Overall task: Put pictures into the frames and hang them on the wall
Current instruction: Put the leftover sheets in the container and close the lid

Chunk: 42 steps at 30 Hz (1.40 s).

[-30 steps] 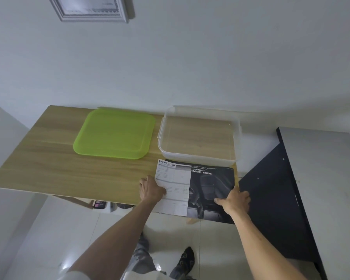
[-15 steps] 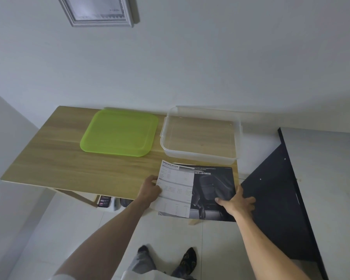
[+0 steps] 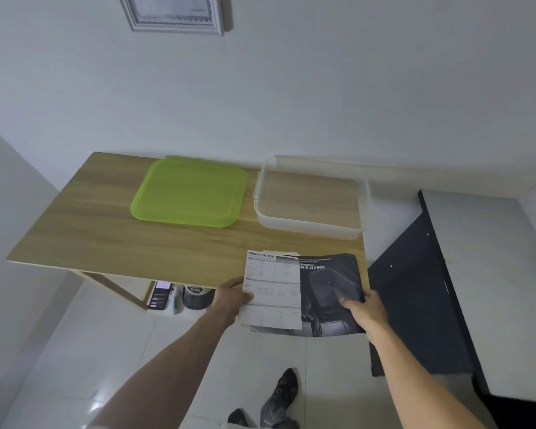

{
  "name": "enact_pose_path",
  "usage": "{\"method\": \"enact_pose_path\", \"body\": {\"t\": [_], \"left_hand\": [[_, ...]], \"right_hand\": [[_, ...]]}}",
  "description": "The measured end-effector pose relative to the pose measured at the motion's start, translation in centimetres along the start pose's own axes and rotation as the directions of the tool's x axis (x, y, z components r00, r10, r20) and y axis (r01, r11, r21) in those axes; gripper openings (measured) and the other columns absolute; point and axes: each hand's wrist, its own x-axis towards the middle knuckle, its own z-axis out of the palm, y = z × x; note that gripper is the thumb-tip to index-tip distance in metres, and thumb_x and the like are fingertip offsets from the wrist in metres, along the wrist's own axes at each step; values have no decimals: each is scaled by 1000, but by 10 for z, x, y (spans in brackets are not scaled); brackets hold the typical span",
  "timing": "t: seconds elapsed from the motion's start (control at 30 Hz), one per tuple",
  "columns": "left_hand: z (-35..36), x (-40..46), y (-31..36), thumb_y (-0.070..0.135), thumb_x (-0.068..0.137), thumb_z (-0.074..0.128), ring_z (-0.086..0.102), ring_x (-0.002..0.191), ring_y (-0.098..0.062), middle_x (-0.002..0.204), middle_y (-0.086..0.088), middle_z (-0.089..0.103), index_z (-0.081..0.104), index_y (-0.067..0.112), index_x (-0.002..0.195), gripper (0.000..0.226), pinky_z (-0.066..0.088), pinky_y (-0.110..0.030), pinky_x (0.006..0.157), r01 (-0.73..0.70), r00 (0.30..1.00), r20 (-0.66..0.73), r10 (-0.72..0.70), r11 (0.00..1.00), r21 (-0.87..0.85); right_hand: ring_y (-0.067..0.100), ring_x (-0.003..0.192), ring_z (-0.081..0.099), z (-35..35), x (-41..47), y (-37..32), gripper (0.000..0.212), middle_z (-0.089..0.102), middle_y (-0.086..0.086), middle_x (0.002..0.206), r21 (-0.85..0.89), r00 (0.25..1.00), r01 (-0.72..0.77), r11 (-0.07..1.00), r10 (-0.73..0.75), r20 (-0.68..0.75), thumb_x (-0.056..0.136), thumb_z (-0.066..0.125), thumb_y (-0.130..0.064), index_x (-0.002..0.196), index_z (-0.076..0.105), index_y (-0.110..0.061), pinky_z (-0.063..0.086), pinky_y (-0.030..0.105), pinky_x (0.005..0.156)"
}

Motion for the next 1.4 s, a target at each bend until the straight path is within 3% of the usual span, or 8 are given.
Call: {"method": "enact_pose_path", "body": {"t": [0.1,0.2,0.43,0.53,0.8,0.9,1.03,1.4], "left_hand": [[-14,-9,-9,-12,76,68,70,92,-30,99,-9,74,63,11,123,53,58,-47,85,5,1000,2,-5,1000,-18],[-26,-24,-6,-13,79,65,70,88,-28,92,-7,74,64,15,116,46,58,-40,80,-48,999,-12,48,999,-26],[-61,-39,17,-11,78,65,71,88,-32,92,-7,75,67,24,106,45,58,-54,80,-119,992,-40,117,992,-41],[-69,-44,29,-6,77,66,72,86,-32,92,-7,77,68,29,105,45,59,-52,77,-148,989,-17,147,989,-30],[-55,-47,82,-9,82,64,68,73,-21,93,-9,74,64,21,112,43,50,-25,53,-278,960,12,278,960,-20],[-40,-34,109,-11,81,64,68,75,-23,96,-12,74,64,17,113,42,52,-28,58,-305,952,30,306,952,-30],[-13,-12,153,-10,83,63,66,73,-22,87,-8,73,61,17,114,41,50,-29,59,-352,934,60,353,936,-26],[66,73,251,-10,82,56,65,73,-27,88,-13,66,62,18,112,42,56,-40,68,-455,888,-20,459,884,105]], "right_hand": [[16,87,64,3,-19,2,40,65,2,101,208,999,5,978,-15,47,82,78,-7,112,53,-11,49,28,71],[13,87,63,3,-36,1,46,63,-1,99,309,995,29,951,-58,84,80,80,-5,114,49,-14,49,26,67],[24,102,68,-2,-52,-6,59,70,2,111,227,983,113,967,-142,118,78,80,-7,128,55,-23,54,46,95],[24,102,67,-5,-58,-18,57,69,0,111,224,976,156,962,-184,113,79,79,-7,125,53,-29,53,38,85],[29,102,67,-20,-48,-55,61,68,7,113,201,963,252,947,-266,48,80,80,-8,129,50,-28,57,46,88],[28,98,69,-32,-30,-72,62,71,10,108,222,961,260,940,-274,34,80,79,-4,131,50,-26,56,49,91],[22,92,70,-48,1,-106,58,72,10,101,218,954,296,930,-301,-10,82,76,-1,127,49,-25,53,31,70],[18,79,60,-61,123,-194,50,63,-2,87,-175,914,382,908,-399,-73,87,74,-10,128,46,-13,45,29,73]]}}
